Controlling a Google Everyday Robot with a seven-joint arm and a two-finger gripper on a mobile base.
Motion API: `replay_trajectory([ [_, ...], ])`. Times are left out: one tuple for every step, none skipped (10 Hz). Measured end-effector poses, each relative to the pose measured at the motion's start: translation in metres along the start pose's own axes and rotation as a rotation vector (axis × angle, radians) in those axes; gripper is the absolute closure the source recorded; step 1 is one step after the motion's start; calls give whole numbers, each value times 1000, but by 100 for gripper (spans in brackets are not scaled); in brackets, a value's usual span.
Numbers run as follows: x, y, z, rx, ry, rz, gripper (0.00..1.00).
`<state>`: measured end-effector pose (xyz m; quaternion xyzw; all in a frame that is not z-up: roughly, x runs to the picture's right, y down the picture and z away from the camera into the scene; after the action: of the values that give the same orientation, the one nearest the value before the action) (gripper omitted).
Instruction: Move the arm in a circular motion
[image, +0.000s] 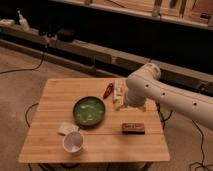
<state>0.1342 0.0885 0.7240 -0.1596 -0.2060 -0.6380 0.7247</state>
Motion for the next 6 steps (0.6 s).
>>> replay_trajectory([
  [13, -2, 0, 30, 5, -9, 20],
  [24, -1, 4, 53, -3, -20, 20],
  [37, 3, 9, 75, -9, -31, 20],
  [51, 15, 13, 91, -15, -31, 20],
  [63, 26, 15, 96, -12, -18, 20],
  [75, 48, 19, 89, -17, 22, 20],
])
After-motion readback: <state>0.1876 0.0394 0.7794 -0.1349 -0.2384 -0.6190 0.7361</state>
